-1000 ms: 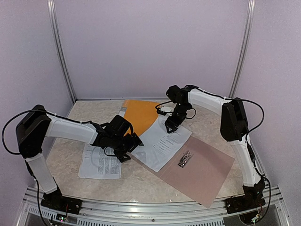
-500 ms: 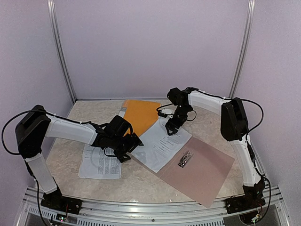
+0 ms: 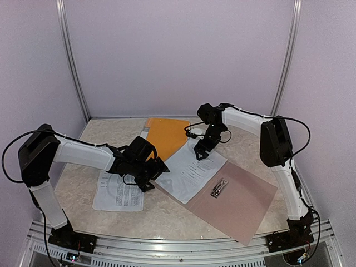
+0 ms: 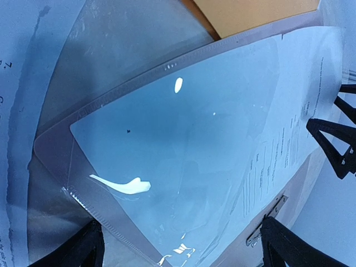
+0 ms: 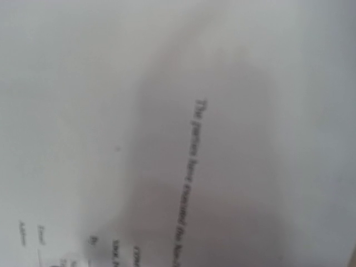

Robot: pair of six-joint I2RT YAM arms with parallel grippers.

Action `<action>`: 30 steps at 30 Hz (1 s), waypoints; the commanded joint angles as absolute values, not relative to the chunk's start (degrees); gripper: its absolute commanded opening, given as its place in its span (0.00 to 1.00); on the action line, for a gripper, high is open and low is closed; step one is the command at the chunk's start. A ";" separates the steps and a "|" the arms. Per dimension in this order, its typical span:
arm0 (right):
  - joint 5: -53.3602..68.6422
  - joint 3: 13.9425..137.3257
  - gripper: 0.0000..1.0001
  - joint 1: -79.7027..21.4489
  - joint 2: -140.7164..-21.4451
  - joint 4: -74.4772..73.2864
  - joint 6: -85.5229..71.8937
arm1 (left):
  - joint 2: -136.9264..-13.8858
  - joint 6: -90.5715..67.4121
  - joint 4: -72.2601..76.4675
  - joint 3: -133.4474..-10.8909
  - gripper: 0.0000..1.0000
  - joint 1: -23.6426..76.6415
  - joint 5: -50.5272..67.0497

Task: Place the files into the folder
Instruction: Insert the folder to form pockets on the folder.

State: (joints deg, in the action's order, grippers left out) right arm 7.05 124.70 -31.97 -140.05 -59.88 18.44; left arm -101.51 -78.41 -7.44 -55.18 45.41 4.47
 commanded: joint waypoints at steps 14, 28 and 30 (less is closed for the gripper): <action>4.45 125.88 0.90 -33.84 -141.29 -61.49 18.81 | -103.24 -77.93 -15.62 -51.77 0.94 45.18 1.83; 5.52 126.76 0.96 -34.83 -141.50 -59.67 20.39 | -103.21 -77.69 -15.90 -51.95 0.94 44.84 1.93; 6.26 127.39 0.96 -35.12 -142.05 -59.83 20.78 | -103.11 -77.67 -16.04 -51.86 0.94 44.82 1.85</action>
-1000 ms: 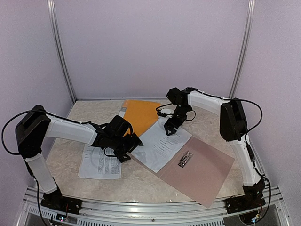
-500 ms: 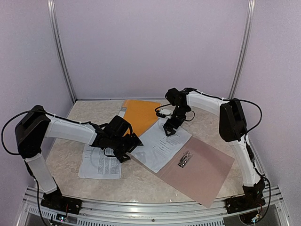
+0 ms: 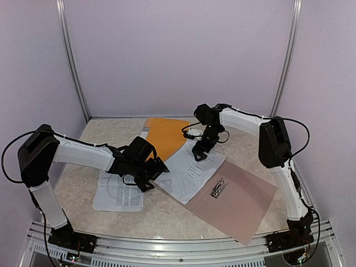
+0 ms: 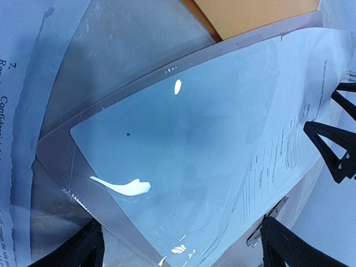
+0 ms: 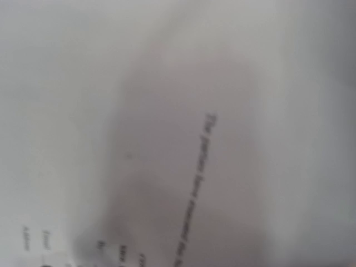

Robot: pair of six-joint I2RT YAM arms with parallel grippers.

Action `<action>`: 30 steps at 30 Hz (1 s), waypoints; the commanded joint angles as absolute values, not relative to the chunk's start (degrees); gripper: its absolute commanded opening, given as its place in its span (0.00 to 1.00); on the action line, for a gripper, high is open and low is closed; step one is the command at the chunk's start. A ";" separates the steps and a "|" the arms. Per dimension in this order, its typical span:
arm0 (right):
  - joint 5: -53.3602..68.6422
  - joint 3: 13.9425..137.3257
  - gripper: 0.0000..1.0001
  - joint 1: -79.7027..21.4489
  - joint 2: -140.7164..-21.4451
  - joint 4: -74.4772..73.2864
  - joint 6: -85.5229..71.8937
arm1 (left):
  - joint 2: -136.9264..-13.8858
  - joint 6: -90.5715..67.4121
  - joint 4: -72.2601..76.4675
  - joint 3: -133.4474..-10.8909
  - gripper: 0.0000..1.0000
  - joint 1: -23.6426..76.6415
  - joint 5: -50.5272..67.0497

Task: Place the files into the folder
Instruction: Insert the folder to form pockets on the folder.

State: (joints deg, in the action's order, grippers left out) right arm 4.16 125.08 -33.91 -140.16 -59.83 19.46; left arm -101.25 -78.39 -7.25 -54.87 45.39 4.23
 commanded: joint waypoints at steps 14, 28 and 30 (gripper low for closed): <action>-4.13 128.84 0.96 -35.21 -142.72 -60.80 18.33 | -102.80 -77.78 -15.71 -51.31 0.94 44.73 1.81; -0.15 127.96 0.99 -33.23 -141.38 -58.09 17.72 | -102.49 -78.06 -15.55 -50.82 0.94 44.74 1.92; 2.60 128.49 0.99 -33.22 -142.22 -57.94 17.99 | -102.40 -78.04 -15.56 -50.81 0.94 44.74 1.82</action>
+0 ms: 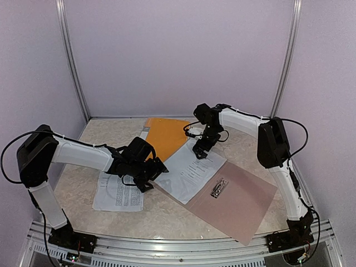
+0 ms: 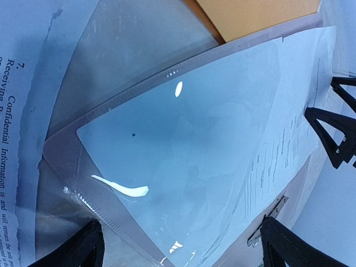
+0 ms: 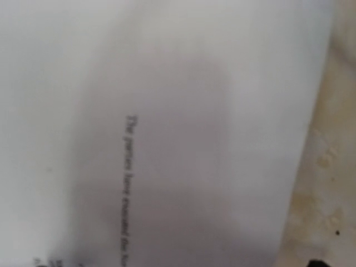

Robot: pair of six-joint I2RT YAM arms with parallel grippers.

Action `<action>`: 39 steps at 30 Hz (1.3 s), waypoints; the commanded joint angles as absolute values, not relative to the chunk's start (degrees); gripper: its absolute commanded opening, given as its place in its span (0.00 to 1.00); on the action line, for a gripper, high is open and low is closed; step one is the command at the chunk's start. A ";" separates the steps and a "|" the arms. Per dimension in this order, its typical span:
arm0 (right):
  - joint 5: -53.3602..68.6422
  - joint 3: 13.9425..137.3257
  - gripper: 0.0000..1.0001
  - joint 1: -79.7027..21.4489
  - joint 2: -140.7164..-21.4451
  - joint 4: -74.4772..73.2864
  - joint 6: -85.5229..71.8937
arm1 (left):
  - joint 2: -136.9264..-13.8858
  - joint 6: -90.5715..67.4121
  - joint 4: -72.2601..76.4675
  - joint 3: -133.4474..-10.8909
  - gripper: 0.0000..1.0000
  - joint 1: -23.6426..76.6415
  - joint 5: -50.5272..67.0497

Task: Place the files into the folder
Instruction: Insert the folder to form pockets on the folder, then place the file in the folder.

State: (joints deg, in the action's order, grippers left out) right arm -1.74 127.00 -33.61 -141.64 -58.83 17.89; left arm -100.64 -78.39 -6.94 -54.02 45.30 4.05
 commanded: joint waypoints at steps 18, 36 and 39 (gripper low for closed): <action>5.43 125.26 0.95 -34.33 -141.87 -53.89 19.16 | -102.26 -78.12 -15.66 -50.73 0.94 44.73 1.80; -0.57 121.92 0.93 -37.56 -139.71 -55.27 21.24 | -102.57 -77.79 -15.69 -51.11 0.94 44.56 1.97; -0.39 121.46 0.93 -38.19 -139.25 -55.31 21.46 | -102.57 -77.70 -15.72 -51.15 0.94 44.40 1.96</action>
State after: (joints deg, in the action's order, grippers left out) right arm -0.43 123.50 -36.47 -141.03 -52.84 20.38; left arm -100.42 -78.39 -6.96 -53.76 45.28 3.90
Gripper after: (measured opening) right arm 0.927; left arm 0.938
